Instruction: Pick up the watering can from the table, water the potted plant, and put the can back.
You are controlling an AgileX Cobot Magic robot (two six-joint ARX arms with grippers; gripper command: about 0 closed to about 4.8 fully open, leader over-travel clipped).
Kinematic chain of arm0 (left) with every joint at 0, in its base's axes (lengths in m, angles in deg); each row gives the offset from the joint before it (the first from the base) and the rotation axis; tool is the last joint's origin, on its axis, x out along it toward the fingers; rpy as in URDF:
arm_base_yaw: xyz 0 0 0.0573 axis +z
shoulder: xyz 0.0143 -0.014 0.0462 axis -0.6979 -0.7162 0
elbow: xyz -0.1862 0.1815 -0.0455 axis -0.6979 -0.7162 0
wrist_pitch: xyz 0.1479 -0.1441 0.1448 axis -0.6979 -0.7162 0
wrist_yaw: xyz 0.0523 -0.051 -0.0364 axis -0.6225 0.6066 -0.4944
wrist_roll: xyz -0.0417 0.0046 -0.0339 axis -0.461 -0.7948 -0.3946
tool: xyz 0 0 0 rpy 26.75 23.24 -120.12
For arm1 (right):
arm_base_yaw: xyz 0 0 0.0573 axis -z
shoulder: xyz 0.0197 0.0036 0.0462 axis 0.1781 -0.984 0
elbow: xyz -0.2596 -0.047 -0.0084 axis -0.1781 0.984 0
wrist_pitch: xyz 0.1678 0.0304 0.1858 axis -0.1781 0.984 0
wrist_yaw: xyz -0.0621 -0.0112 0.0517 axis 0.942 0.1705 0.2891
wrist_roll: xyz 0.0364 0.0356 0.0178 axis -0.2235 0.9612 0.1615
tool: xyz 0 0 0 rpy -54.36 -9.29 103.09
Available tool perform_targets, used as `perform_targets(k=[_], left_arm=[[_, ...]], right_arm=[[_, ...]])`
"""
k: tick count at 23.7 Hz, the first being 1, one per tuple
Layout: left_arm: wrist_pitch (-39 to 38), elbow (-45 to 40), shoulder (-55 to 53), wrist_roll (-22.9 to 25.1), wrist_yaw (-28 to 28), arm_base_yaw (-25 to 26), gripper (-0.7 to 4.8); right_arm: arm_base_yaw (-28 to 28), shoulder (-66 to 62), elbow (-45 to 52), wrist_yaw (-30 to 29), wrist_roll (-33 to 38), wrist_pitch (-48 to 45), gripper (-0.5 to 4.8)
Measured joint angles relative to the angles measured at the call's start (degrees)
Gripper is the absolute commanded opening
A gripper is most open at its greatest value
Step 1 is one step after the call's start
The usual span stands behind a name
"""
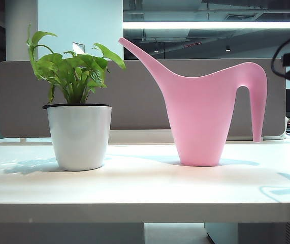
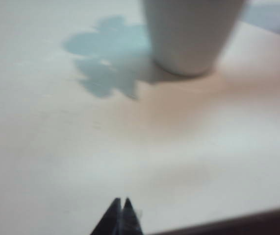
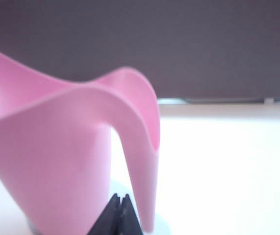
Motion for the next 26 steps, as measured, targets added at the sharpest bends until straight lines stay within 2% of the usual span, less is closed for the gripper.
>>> perform_targets(k=[6,8,18,20,26], left_arm=[[0.04,-0.81,4.90,0.00,-0.44,3.72,-0.05],[0.46,-1.49,7.56,0.00,-0.28,3.65,-0.05],[2.86,-2.14,7.28,0.00,-0.22,3.61,-0.05],[7.30,-3.67,7.32,0.00,-0.20,3.61,-0.05],[7.72,-3.74,7.28,0.00,-0.11,3.61,-0.05]], right_arm=[[-0.63,0.02,2.73,0.00,0.00,0.74,-0.06],[-0.70,0.00,3.50,-0.07,0.00,2.49,-0.07],[-2.05,-1.36,9.66,0.20,0.02,2.97,-0.06],[-2.34,-1.36,11.10,0.20,0.02,2.47,-0.07],[-2.32,-1.27,12.96,1.14,3.85,-0.11,-0.06]])
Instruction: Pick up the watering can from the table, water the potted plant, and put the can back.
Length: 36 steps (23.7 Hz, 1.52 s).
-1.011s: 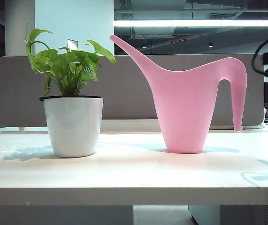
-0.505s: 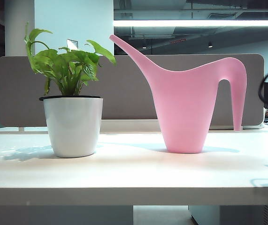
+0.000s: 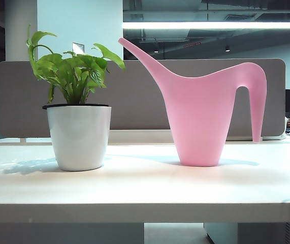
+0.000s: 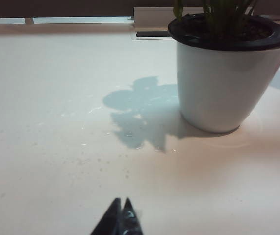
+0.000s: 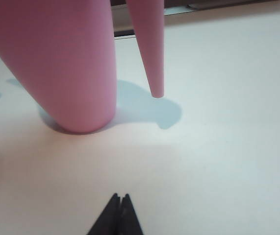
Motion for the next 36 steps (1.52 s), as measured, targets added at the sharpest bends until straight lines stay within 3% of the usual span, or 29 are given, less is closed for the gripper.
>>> perform_targets(k=[18,25,36], left_arm=[[0.00,0.00,0.00,0.00,0.00,0.00,-0.05],[0.00,0.00,0.00,0.00,0.02,0.00,-0.05],[-0.02,0.00,0.00,0.00,0.02,0.00,-0.05]], right_arm=[[0.09,1.11,0.00,-3.30,0.42,2.86,-0.06],[0.46,27.89,-0.04,-0.90,0.42,32.83,-0.07],[0.42,57.53,-0.09,-1.09,-1.95,58.71,-0.07]])
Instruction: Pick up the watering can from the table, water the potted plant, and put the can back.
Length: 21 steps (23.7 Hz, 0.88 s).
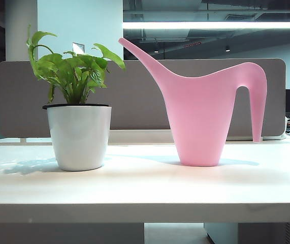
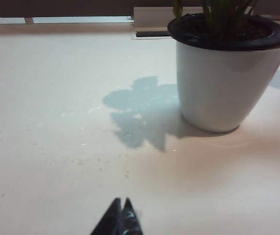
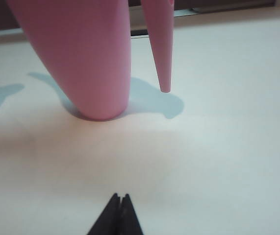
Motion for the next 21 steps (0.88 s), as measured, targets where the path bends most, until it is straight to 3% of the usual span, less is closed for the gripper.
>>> perform_targets(k=[2,11,21], left_arm=[[0.00,0.00,0.00,0.00,0.00,0.00,-0.05],[0.02,0.00,0.00,0.00,-0.02,0.00,-0.05],[0.02,0.00,-0.02,0.00,-0.02,0.00,-0.05]], right_arm=[[0.00,6.69,0.00,0.00,-3.10,5.77,-0.06],[-0.02,18.93,0.00,1.09,-3.74,16.52,-0.06],[-0.07,18.75,0.00,1.29,-3.82,18.32,-0.06]])
